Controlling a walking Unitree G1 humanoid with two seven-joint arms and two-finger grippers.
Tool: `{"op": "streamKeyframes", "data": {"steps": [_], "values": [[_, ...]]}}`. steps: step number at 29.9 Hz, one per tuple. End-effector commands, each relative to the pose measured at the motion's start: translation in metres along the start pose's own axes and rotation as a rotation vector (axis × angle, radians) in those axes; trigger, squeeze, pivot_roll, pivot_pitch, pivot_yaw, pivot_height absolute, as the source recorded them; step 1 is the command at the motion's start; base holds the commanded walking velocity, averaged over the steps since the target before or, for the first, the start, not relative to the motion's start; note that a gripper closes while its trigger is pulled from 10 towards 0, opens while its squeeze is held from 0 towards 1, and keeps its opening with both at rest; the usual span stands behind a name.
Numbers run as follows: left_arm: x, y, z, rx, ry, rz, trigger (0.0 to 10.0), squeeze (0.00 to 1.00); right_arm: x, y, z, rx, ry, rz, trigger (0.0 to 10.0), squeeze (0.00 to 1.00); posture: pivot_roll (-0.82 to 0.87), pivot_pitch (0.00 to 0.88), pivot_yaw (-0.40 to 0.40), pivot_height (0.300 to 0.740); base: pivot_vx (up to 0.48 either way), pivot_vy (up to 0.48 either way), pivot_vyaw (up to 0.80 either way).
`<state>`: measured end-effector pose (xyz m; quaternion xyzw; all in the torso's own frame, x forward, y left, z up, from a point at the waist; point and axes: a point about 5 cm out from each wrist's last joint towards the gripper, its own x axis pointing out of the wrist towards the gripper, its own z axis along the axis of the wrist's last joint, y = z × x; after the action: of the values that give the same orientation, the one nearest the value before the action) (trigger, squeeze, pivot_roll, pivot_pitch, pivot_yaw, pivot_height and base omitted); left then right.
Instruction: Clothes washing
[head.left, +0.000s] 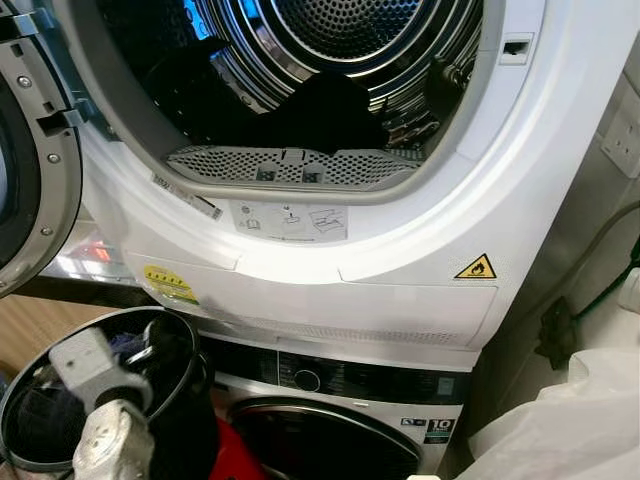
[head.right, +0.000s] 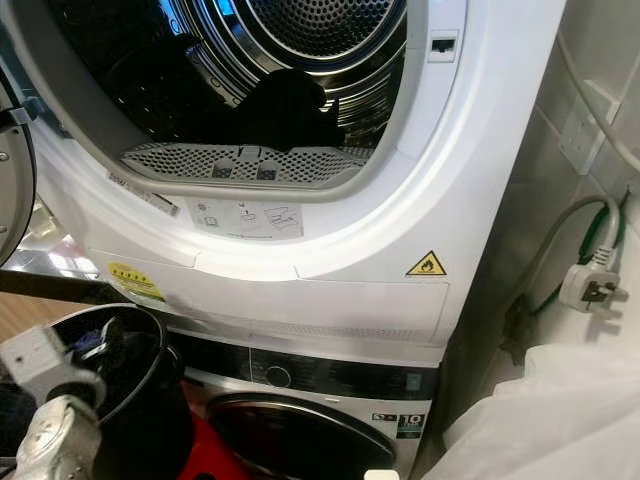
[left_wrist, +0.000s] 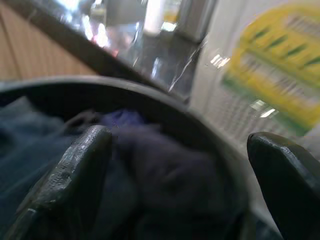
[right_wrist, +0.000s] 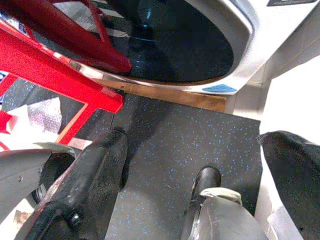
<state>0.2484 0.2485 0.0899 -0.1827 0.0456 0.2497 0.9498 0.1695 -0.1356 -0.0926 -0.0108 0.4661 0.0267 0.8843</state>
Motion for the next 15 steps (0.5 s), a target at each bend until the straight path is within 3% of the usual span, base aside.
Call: {"op": "streamKeyframes", "data": {"steps": [1, 7, 15], "values": [[0.000, 0.003, 0.003, -0.011, 0.003, 0.007, 10.0, 1.00, 0.000, 0.007, -0.004, -0.006, 0.017, 0.019, 10.0, 0.00, 0.12, 0.000, 0.134, 0.740, 0.000, 0.000, 0.00], [-0.004, 0.021, -0.004, 0.033, 0.062, 0.115, 10.0, 1.00, -0.001, 0.008, -0.005, -0.005, 0.022, 0.025, 10.0, 0.00, 0.13, 0.000, 0.139, 0.740, 0.000, 0.000, 0.00], [-0.003, 0.040, 0.023, 0.194, 0.035, 0.176, 10.0, 1.00, -0.001, 0.011, -0.009, -0.006, 0.035, 0.034, 10.0, 0.00, 0.13, 0.000, 0.150, 0.740, 0.000, 0.000, 0.00]]}}
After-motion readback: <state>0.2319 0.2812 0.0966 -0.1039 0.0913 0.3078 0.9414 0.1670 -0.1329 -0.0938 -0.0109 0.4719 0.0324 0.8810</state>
